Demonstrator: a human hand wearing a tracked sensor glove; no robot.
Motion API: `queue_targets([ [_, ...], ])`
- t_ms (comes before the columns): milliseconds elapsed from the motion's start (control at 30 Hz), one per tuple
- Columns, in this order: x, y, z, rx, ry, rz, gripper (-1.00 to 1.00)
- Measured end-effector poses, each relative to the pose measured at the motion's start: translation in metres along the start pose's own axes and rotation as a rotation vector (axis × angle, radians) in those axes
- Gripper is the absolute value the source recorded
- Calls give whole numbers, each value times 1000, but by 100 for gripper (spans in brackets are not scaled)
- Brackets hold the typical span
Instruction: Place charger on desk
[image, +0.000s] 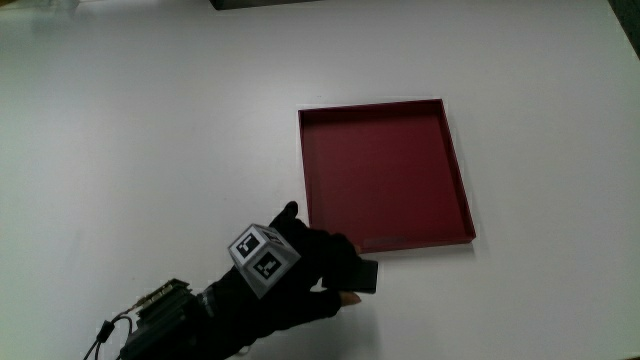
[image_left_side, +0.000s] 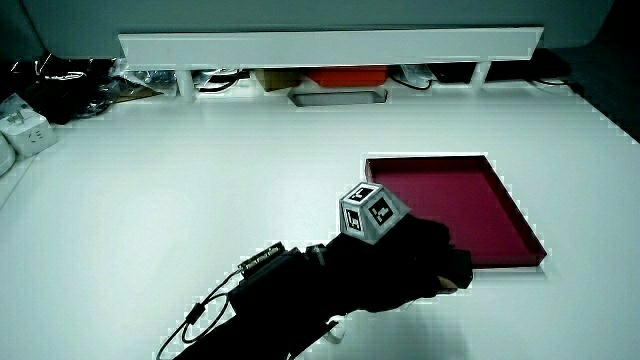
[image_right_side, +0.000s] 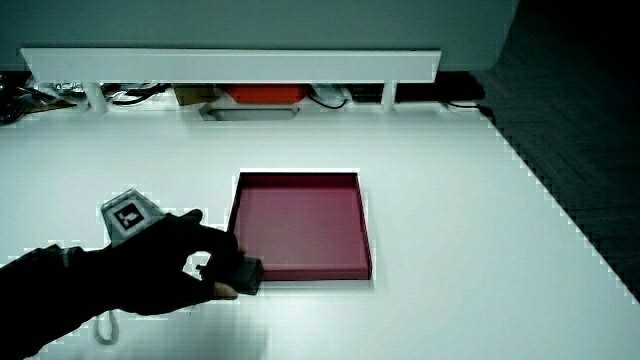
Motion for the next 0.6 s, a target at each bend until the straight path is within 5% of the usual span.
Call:
queue_targets([
  [300,0,-12,-30,-86,-15,19,0],
  [600,-7,-18,-53,-113,-31,34,0],
])
